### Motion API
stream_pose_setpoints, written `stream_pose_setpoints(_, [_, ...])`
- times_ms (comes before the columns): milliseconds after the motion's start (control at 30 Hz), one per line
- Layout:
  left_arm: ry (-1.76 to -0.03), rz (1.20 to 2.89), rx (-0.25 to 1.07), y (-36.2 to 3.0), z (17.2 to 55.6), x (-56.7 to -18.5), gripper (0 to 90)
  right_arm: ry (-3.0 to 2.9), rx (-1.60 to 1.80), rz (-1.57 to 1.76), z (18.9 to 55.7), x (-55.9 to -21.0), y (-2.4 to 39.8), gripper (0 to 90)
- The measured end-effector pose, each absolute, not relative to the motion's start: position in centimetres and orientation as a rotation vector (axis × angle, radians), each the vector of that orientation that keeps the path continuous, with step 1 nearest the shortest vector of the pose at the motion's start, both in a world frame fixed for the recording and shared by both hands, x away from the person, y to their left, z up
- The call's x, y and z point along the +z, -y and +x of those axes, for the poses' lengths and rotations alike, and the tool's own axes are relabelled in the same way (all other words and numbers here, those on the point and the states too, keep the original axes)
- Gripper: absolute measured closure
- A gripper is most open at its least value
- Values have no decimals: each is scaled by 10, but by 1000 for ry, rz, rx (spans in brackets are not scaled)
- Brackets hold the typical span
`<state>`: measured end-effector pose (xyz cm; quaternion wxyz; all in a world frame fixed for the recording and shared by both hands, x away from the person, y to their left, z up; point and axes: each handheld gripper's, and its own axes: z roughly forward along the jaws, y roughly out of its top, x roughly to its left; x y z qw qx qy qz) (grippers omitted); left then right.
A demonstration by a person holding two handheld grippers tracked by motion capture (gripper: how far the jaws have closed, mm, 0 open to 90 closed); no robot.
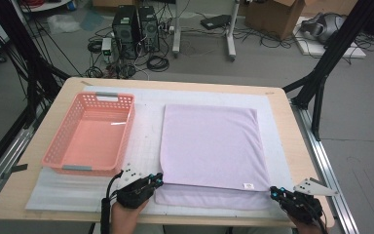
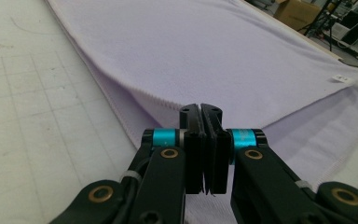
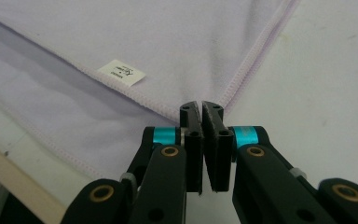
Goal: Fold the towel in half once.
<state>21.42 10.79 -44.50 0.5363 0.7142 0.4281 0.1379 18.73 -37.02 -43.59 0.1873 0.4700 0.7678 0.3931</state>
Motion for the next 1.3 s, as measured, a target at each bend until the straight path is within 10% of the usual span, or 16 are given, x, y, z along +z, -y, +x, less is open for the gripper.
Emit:
stream_pose_setpoints(733, [-1026,1733,290,-119,164,-454,877,-2199,1116,1283,138,-432,373,881])
stream_pose_setpoints(833, [-1067,1722,301,-121,167,-458,679,-2216,1082,1292,138,-435,372,855])
stream_pose_setpoints(867, [-1073,1697,292,-122,169,-457,576,-2200,1091,1304,139,-436,373,716])
stream_pose_setpoints(1300, [-1045,1639,341,-133,196,-445,504,-2039,1140,1354,175,-431,371,743])
